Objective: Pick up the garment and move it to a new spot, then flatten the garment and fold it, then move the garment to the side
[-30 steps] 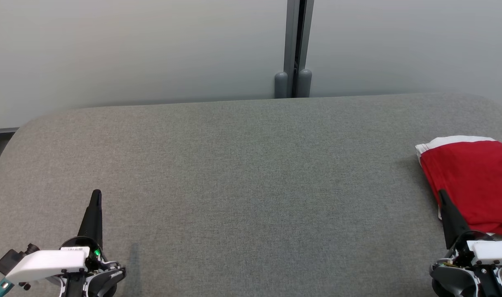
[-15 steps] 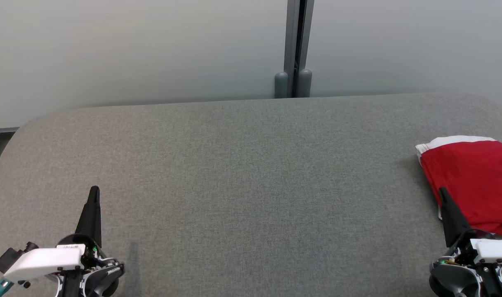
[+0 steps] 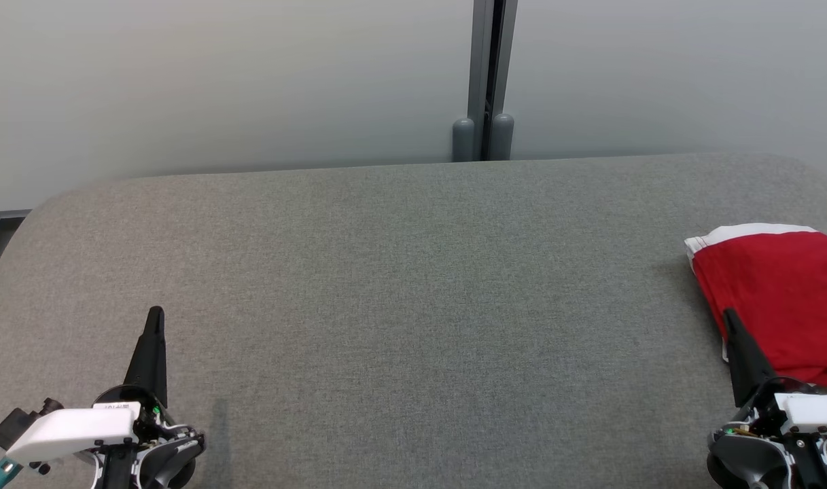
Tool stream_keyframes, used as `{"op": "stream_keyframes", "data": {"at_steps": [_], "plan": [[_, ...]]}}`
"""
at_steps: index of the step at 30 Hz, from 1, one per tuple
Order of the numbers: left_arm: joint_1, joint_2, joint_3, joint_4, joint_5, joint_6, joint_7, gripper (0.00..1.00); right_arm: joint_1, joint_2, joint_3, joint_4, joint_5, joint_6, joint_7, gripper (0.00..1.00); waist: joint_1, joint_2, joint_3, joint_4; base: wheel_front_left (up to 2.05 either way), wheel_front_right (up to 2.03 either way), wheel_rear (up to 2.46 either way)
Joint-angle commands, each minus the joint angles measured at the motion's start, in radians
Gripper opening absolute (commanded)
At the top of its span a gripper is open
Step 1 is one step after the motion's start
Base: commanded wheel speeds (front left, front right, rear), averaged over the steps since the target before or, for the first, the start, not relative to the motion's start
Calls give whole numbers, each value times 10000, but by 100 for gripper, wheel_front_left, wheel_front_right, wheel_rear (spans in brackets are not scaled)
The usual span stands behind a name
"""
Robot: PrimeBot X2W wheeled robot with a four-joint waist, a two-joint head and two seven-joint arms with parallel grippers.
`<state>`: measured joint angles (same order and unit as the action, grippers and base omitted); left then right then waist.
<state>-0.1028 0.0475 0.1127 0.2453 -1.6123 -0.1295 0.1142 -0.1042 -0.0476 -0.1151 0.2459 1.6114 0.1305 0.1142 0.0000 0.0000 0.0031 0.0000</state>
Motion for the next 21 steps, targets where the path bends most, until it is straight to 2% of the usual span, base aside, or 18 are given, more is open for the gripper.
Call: {"op": "stream_keyframes", "data": {"at_steps": [1,21], "plan": [[-123,52,44,5,-13,-31,33,0,-84,-39,-12,-24,21,4,40,0,0,0,0,0,0,0,0],[-123,52,43,3,-13,-31,33,0,-83,-39,-10,-24,23,4,37,0,0,0,0,0,0,0,0]]}}
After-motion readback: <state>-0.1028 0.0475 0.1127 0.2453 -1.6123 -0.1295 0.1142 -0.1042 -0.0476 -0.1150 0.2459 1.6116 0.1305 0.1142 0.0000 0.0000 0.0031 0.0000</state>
